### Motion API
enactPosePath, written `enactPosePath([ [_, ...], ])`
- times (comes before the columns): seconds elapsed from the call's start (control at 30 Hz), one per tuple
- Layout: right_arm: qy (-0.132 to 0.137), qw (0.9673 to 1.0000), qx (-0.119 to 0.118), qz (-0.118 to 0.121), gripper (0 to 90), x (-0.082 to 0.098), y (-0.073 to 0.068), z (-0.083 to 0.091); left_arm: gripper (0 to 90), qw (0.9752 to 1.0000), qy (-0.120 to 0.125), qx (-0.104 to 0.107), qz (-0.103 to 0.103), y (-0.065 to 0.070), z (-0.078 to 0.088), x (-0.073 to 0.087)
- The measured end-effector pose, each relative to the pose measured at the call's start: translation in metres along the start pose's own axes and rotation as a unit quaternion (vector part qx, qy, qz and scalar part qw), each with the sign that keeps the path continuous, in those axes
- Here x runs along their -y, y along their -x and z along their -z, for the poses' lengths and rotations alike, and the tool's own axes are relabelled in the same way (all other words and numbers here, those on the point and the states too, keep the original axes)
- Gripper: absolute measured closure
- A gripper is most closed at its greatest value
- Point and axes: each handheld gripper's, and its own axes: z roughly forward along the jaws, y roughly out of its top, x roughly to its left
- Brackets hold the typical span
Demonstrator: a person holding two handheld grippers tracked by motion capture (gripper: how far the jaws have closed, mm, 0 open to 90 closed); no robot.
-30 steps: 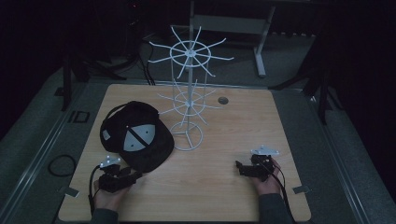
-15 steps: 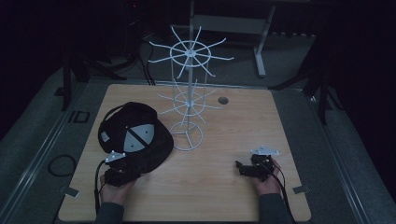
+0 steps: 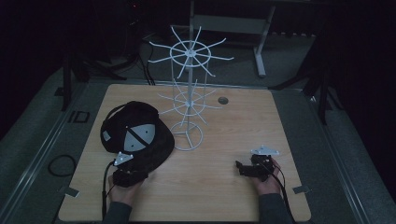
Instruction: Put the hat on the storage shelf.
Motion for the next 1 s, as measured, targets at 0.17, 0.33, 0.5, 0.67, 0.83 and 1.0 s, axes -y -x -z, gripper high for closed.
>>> enactPosePath([
  [0.17,0.0,1.0,0.0,0.0,12.7,0.0,0.0,0.0,46.8,1.0,-0.001,-0.004,-0.002,0.003,-0.002,-0.001],
  [0.33,0.0,1.0,0.0,0.0,12.8,0.0,0.0,0.0,54.1,0.9999,0.001,-0.012,0.003,0.002,-0.006,-0.004],
  [0.5,0.0,1.0,0.0,0.0,12.7,0.0,0.0,0.0,59.7,0.9999,-0.003,0.001,0.016,0.003,-0.008,-0.006],
  [0.67,-0.001,1.0,0.0,-0.001,12.7,0.0,0.0,0.0,70.1,0.9995,0.0,0.025,0.019,0.005,-0.007,-0.007],
  [0.83,-0.001,1.0,0.0,-0.001,12.7,0.0,0.0,0.0,79.2,0.998,0.009,0.054,0.03,0.006,-0.003,-0.008],
  [1.0,-0.001,1.0,0.0,0.0,12.7,0.0,0.0,0.0,85.1,0.9982,0.016,0.049,0.03,0.007,0.002,-0.012],
])
